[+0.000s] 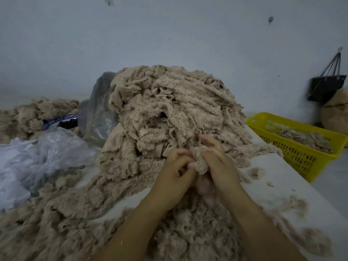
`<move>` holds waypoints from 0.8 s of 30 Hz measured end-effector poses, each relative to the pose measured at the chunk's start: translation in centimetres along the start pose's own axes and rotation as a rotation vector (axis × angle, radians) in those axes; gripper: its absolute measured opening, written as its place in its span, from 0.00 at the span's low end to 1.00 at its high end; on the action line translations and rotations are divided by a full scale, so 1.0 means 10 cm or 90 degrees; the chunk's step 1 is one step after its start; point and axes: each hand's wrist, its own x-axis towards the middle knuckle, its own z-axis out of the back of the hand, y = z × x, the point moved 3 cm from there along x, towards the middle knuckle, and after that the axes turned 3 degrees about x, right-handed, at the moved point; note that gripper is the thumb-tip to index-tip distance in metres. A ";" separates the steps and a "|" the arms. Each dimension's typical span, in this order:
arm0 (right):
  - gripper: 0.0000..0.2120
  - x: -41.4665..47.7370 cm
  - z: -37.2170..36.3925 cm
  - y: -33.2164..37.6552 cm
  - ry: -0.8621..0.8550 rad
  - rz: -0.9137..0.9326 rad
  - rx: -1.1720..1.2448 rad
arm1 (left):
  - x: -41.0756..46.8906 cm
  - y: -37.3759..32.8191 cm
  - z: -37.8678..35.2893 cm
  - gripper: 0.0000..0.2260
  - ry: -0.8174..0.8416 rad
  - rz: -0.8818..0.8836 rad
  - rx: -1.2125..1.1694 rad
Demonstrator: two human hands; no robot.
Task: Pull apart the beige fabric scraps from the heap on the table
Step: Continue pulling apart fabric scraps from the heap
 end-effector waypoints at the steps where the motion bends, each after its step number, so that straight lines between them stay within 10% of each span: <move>1: 0.12 0.00 0.00 -0.02 0.003 -0.011 0.013 | 0.01 -0.02 0.03 0.10 -0.017 -0.008 0.002; 6: 0.13 -0.01 -0.04 -0.08 0.018 -0.018 0.016 | -0.01 0.03 0.00 0.09 -0.024 0.059 -0.098; 10: 0.28 -0.02 -0.02 -0.20 0.113 -0.071 -0.044 | 0.05 0.08 0.09 0.08 -0.101 0.173 -0.493; 15: 0.05 0.01 0.00 -0.33 0.065 -0.080 -0.224 | 0.02 0.10 0.15 0.14 -0.083 0.187 -0.352; 21: 0.23 0.13 0.71 -0.16 -0.372 -0.050 0.587 | 0.02 0.40 0.64 0.08 -0.456 0.238 -0.087; 24: 0.42 0.10 0.72 -0.26 -0.395 -0.168 0.664 | -0.01 0.66 0.77 0.21 -0.526 0.323 -0.096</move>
